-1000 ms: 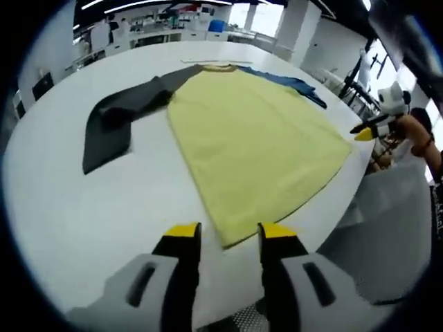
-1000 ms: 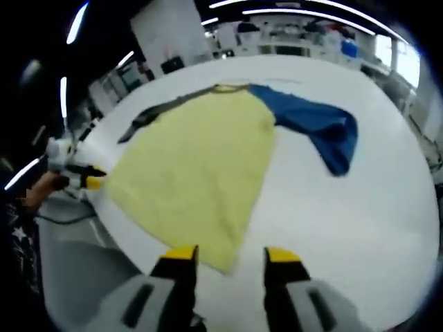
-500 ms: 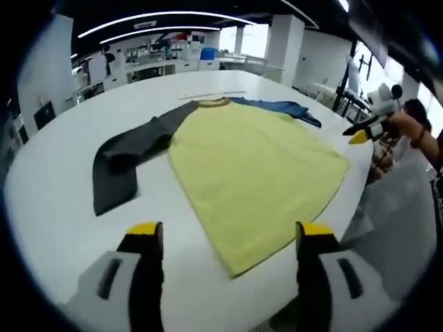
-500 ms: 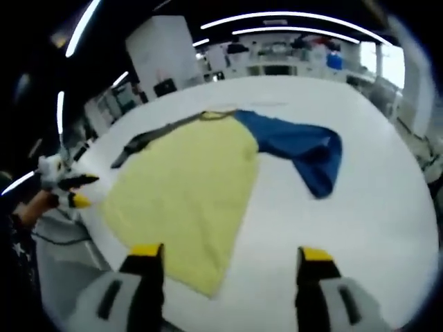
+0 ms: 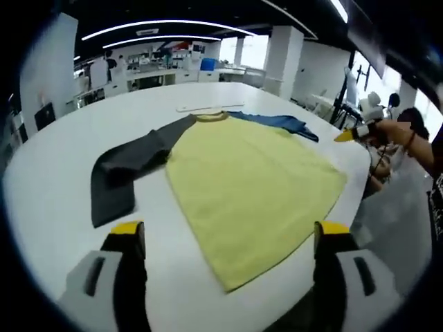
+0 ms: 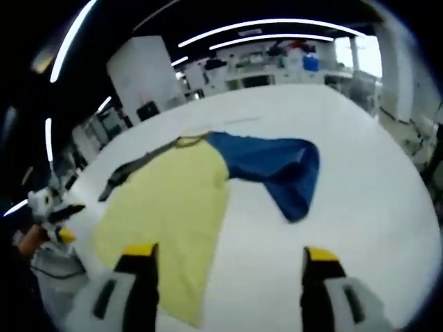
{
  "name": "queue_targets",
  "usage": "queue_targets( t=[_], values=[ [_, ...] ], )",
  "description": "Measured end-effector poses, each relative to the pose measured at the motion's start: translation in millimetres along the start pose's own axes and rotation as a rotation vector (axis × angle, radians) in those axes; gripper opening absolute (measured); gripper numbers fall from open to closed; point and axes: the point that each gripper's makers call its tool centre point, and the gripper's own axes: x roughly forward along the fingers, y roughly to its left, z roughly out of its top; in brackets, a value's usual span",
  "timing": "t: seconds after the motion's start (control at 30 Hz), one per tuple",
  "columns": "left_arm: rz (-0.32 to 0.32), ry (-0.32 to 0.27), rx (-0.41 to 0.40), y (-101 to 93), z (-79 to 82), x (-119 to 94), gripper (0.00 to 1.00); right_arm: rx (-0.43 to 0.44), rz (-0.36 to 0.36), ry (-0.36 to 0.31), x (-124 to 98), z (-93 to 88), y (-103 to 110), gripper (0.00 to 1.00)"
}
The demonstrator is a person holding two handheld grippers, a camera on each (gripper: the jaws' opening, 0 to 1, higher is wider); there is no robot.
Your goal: Fold the garment on the visible template until the final outline fits inside the template.
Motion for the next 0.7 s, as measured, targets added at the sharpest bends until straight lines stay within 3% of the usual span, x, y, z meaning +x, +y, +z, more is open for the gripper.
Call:
queue_targets(
  t=[0.3,0.7],
  values=[
    [0.011,0.002,-0.002,-2.3,-2.1,-0.9,0.99,0.040,-0.065,-0.046,18.2,20.6,-26.7,0.73],
    [0.030,0.004,-0.007,-1.9,1.6,1.1,0.97,0.038,-0.181,-0.031,38.7,18.6,-58.4,0.35]
  ],
)
